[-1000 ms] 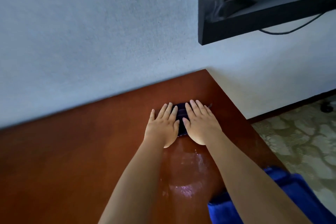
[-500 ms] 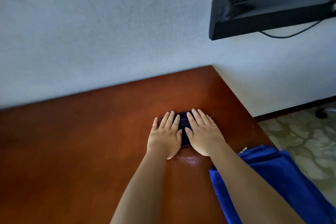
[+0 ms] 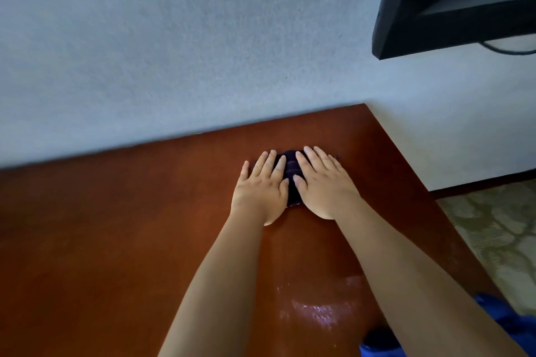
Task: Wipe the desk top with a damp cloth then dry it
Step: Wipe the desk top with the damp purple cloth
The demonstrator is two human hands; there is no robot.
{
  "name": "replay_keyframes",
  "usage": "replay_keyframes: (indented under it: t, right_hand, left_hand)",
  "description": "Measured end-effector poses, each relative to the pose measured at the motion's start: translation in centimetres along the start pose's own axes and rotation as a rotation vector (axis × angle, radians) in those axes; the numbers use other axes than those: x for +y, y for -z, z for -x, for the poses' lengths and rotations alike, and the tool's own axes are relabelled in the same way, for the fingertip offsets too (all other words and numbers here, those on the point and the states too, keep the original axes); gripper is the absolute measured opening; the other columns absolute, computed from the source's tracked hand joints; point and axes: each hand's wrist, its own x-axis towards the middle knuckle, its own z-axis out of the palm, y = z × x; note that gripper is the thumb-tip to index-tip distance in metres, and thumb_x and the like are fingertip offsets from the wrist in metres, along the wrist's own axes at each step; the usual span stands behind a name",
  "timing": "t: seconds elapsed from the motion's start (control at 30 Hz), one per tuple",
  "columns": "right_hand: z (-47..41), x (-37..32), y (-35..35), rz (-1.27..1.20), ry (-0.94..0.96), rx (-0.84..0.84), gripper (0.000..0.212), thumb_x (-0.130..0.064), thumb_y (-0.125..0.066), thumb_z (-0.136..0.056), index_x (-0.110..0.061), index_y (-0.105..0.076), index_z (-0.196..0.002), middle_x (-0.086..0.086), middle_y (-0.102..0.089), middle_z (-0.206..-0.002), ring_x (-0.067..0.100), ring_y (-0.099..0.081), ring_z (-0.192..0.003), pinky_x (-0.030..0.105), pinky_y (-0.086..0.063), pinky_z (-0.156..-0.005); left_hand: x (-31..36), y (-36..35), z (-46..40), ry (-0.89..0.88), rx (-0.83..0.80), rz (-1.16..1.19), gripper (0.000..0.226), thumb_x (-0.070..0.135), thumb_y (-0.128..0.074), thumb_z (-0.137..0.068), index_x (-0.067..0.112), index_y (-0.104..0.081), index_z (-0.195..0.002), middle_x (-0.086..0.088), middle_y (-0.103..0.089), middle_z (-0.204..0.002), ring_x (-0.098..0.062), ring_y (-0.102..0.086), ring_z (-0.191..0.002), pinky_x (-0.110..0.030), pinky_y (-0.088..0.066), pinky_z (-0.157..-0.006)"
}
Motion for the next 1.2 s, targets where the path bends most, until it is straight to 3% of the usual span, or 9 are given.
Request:
replay_keyframes:
  t: [0.3,0.9,1.2]
  right_hand:
    - [-0.7,0.2,0.2,-0.009,-0.014,-0.014,0.057,-0.041,-0.015,-0.103,-0.018,-0.004,-0.154,0.003,0.000,-0.162,0.018,0.004,-0.148,0.035,0.001,-0.119]
    - [15.2,-4.4,-1.3,0.004,-0.094,-0.087,0.057,-0.042,-0.010,-0.103,-0.019,0.004,-0.153,0.003,0.007,-0.162,0.019,0.009,-0.148,0.036,0.002,-0.119]
    - [15.3,-4.2,-0.9,-0.020,-0.082,-0.155,0.058,-0.043,-0.011,-0.103,-0.020,0.009,-0.153,0.000,0.013,-0.161,0.017,0.013,-0.147,0.036,0.005,-0.119]
  left_hand:
    - [-0.2,-0.1,-0.8,0.015,0.030,0.038,0.055,0.036,-0.011,-0.104,0.020,0.003,-0.155,0.000,0.009,-0.162,-0.014,0.012,-0.148,-0.037,0.006,-0.120]
    - [3.2,-3.3,14.5,-0.050,-0.004,0.003,0.055,0.037,-0.008,-0.104,0.019,0.008,-0.154,-0.001,0.014,-0.161,-0.015,0.016,-0.148,-0.037,0.005,-0.121]
    - [3.6,-3.4,14.9,-0.049,0.013,-0.066,0.056,0.038,-0.007,-0.104,0.018,0.009,-0.154,-0.002,0.014,-0.161,-0.016,0.016,-0.148,-0.040,0.005,-0.121]
